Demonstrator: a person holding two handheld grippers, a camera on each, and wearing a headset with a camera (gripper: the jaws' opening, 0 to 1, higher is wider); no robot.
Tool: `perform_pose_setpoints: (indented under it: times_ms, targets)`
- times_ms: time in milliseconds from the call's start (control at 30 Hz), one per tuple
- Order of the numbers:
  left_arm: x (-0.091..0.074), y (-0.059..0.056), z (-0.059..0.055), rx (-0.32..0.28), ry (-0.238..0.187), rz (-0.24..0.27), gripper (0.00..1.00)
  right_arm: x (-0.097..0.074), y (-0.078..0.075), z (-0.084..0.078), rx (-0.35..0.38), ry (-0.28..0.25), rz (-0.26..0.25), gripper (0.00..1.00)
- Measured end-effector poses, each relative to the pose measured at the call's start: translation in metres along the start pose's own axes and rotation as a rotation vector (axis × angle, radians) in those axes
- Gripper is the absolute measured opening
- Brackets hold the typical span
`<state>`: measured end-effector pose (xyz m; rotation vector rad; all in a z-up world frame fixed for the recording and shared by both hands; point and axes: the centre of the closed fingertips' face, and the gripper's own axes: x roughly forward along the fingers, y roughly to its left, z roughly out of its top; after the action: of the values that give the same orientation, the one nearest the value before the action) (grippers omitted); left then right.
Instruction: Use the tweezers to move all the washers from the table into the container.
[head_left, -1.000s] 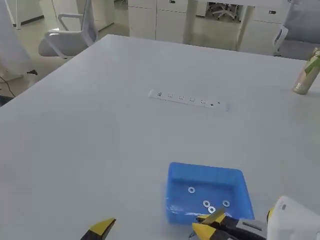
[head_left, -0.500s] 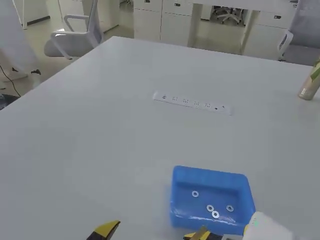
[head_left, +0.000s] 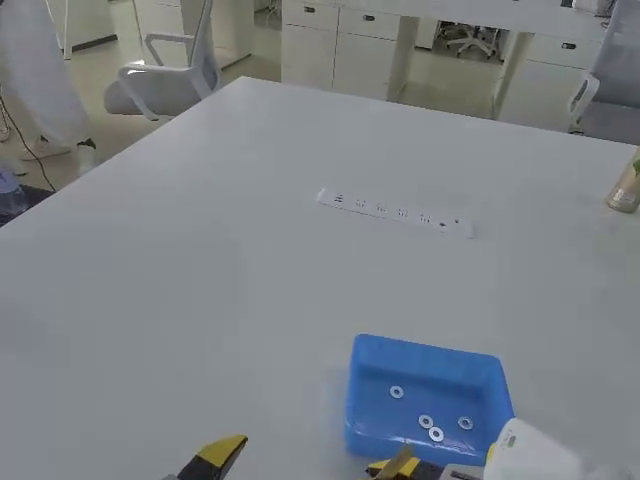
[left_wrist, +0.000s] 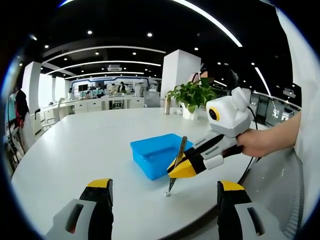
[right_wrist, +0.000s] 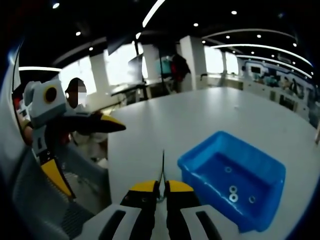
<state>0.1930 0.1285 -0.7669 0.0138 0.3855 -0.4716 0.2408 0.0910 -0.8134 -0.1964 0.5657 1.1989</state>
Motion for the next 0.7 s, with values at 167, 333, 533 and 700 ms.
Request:
perform_pose_setpoints:
  times_ms: [167, 333, 533, 700]
  targets:
    - [0.0, 0.0, 0.001, 0.001, -0.004, 0.002, 0.87, 0.002, -0.003, -0.004, 0.014, 0.007, -0.002, 0.03]
    - [0.001, 0.0, 0.001, 0.0, -0.004, 0.005, 0.87, 0.005, -0.003, -0.002, 0.014, 0.003, 0.005, 0.03]
    - [0.001, -0.001, 0.0, 0.001, -0.002, 0.002, 0.87, 0.009, -0.002, 0.0, 0.002, 0.007, 0.006, 0.04]
    - [0.001, 0.0, -0.001, 0.002, 0.001, 0.003, 0.87, 0.01, -0.002, 0.0, -0.011, 0.012, 0.009, 0.04]
